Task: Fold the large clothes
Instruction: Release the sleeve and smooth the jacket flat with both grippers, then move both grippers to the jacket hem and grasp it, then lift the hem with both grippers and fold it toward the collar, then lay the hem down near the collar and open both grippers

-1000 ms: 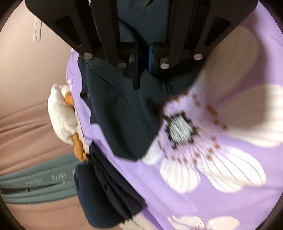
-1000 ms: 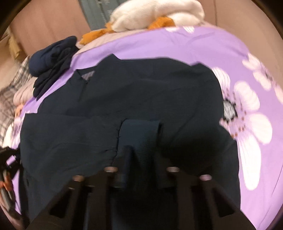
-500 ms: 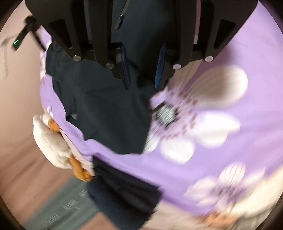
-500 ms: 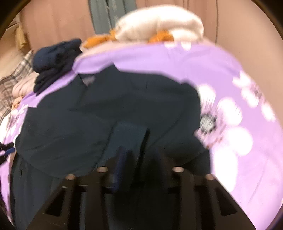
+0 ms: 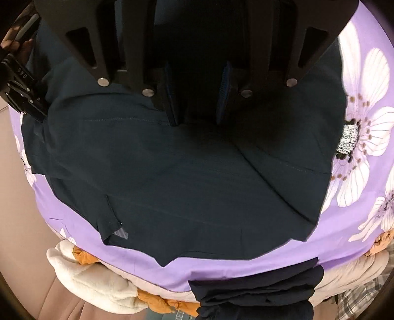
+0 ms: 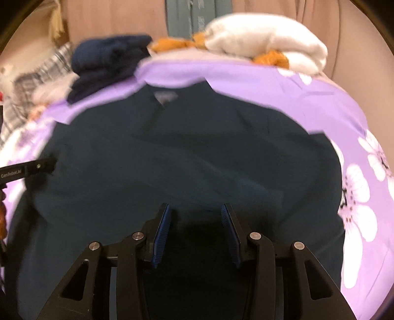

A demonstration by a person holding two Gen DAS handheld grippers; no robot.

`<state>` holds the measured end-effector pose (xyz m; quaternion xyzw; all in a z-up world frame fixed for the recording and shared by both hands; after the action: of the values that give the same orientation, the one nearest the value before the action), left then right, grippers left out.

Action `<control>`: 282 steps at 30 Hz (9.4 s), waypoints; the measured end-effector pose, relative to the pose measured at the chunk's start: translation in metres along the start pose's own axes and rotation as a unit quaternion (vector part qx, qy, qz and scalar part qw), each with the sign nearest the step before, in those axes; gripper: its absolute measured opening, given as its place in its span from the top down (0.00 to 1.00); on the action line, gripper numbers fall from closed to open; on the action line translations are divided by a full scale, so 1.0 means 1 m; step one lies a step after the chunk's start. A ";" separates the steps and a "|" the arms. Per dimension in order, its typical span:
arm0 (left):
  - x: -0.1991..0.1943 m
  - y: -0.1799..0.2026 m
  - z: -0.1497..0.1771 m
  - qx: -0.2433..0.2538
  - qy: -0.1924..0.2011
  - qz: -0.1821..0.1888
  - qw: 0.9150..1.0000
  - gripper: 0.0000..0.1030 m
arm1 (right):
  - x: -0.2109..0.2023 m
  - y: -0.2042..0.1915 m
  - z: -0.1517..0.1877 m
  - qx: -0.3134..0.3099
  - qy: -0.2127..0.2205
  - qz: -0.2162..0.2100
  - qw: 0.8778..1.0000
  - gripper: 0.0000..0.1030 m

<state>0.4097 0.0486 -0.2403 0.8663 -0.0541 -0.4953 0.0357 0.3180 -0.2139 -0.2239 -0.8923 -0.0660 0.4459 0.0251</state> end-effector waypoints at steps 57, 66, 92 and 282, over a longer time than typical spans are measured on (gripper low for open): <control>-0.254 -0.131 0.331 -0.225 0.045 0.077 0.970 0.20 | -0.196 0.011 0.226 0.169 0.006 -0.121 0.978 0.32; -0.236 -0.124 0.324 -0.245 0.005 0.181 0.952 0.20 | -0.193 0.061 0.243 0.286 0.039 -0.184 0.940 0.32; -0.189 -0.079 0.274 -0.216 -0.056 0.278 0.934 0.19 | -0.147 0.066 0.214 0.330 0.003 -0.285 0.900 0.32; -0.079 -0.118 0.029 -0.363 -0.071 0.187 0.910 0.45 | -0.065 0.179 0.045 0.464 0.089 -0.281 0.835 0.43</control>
<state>0.3517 0.1752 -0.2006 0.7299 -0.0342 -0.5252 0.4362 0.2607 -0.4006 -0.2176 -0.7548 -0.0970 0.3164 0.5664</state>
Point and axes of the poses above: each gripper's, at about its wrist camera, not at the fingertips, and x roughly the way its jaws point, y to its right, z to its underside, the point moved 4 cm from there along x, roughly the way its jaws point, and after that the axes turned 6 degrees about -z, right-handed, at the moved point
